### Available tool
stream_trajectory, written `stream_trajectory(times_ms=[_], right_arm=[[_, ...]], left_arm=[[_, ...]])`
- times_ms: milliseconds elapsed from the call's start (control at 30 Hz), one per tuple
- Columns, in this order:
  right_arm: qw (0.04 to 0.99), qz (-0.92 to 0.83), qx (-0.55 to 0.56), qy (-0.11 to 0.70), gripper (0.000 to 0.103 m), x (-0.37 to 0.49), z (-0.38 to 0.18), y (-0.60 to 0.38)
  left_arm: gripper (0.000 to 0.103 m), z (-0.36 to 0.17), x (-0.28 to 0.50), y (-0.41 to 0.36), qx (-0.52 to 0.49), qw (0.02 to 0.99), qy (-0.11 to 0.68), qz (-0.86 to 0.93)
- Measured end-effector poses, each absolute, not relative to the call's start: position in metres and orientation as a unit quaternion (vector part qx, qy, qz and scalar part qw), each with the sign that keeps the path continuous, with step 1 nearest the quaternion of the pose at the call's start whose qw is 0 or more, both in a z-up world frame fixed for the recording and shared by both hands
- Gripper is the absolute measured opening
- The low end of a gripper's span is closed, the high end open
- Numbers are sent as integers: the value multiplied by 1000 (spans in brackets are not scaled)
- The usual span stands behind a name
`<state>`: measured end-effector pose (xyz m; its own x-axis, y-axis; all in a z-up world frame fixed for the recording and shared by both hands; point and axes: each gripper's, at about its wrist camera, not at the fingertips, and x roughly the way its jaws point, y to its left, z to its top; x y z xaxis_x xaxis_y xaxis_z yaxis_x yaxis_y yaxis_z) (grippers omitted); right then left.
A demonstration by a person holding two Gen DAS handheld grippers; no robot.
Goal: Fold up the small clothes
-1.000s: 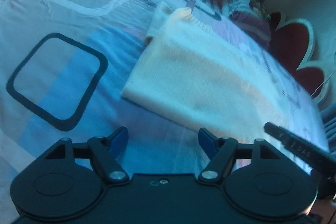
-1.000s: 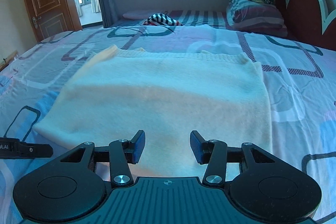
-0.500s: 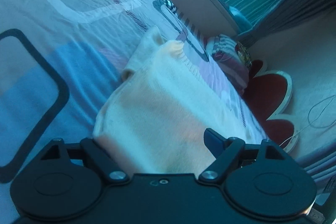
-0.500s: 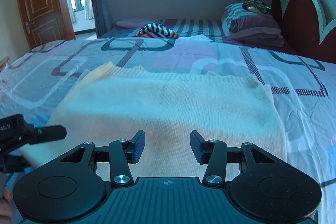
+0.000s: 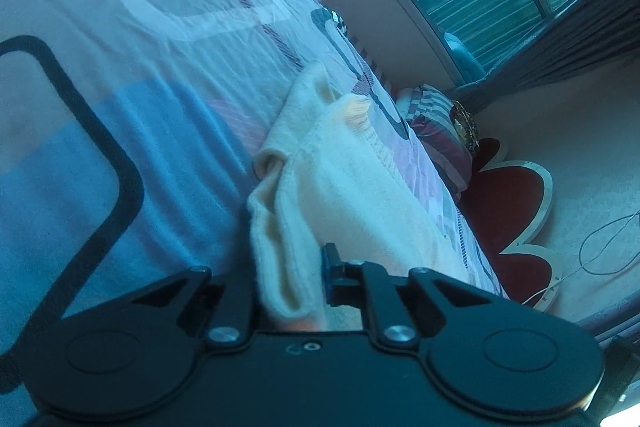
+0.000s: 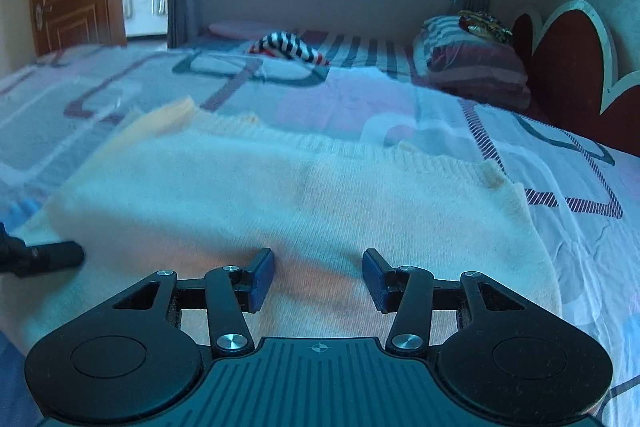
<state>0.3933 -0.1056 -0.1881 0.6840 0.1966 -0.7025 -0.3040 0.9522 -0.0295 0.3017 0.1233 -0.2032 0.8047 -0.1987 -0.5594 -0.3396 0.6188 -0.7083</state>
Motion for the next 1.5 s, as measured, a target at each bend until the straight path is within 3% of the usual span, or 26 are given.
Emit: stream_trajectory(times_ms=[100,600,833,1200,1300,1467,1500], right_arm=[[909,149,-109,373,51,391,-199,-99],[908,170,-93,370,53,392,-199,-108],[918,163,3,361,53,392,-173,-154],[923,87,62,369,53,374,-155,-266],[919,79,75,380,53,366,-157,-281],[922,77,83,370,53,352,-147,-291],[923,78,88,367,53,352,-145,-294]], left_arm=[[7,-199,301,120,-428,850,306,42],[6,-144,316,66,-298,917,264,-1],[6,-124,339,11,-237,932,264,-73],[6,-162,345,-99,-167,908,338,-182],[9,-176,345,-109,-157,902,364,-175],[35,-178,341,-109,-173,890,382,-180],[46,-176,338,-108,-171,888,383,-186]])
